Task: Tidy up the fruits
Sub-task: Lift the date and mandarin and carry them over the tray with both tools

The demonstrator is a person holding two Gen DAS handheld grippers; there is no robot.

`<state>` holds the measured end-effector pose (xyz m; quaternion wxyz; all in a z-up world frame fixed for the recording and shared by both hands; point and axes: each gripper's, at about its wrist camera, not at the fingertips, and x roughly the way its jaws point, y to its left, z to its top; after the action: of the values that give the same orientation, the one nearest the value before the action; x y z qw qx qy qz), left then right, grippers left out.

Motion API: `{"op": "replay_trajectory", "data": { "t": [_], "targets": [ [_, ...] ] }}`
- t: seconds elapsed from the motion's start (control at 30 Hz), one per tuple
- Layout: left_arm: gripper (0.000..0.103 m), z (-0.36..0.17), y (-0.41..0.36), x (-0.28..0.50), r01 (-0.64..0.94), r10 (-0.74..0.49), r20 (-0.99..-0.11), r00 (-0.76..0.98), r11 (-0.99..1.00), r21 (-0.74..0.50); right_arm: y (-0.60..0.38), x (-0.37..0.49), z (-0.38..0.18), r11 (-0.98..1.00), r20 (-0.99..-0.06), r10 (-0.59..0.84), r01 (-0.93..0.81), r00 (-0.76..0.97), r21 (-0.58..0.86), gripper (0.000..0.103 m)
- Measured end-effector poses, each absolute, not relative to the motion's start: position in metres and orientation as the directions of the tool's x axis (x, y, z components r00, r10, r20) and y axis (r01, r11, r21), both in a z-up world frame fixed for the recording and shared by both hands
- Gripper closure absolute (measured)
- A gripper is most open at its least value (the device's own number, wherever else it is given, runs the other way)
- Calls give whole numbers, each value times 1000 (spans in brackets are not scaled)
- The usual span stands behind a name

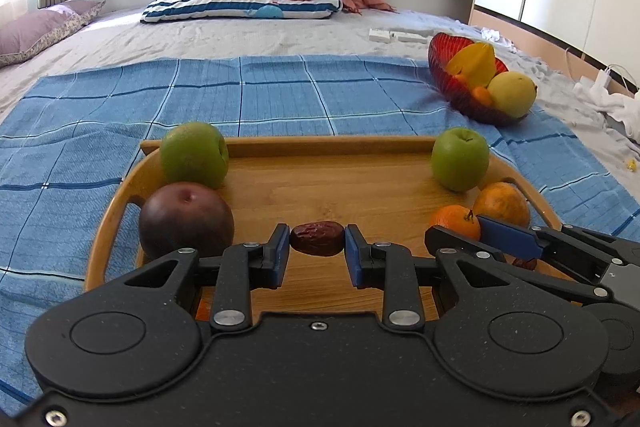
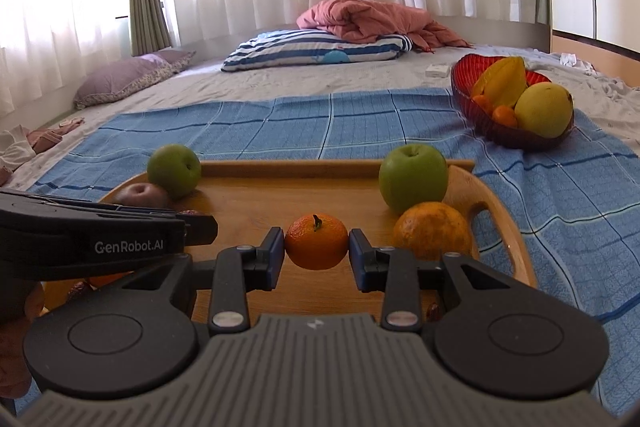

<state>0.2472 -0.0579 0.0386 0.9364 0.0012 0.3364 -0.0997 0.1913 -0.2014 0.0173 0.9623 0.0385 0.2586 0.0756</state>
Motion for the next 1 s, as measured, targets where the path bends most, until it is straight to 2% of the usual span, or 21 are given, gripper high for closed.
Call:
{"op": "replay_trajectory", "data": {
  "t": [1.0],
  "targets": [
    [75,11,-65,257,154,-141,-652,745,987,-37,-196,198,-3,993,-520,118,-89,846,80,62]
  ]
}}
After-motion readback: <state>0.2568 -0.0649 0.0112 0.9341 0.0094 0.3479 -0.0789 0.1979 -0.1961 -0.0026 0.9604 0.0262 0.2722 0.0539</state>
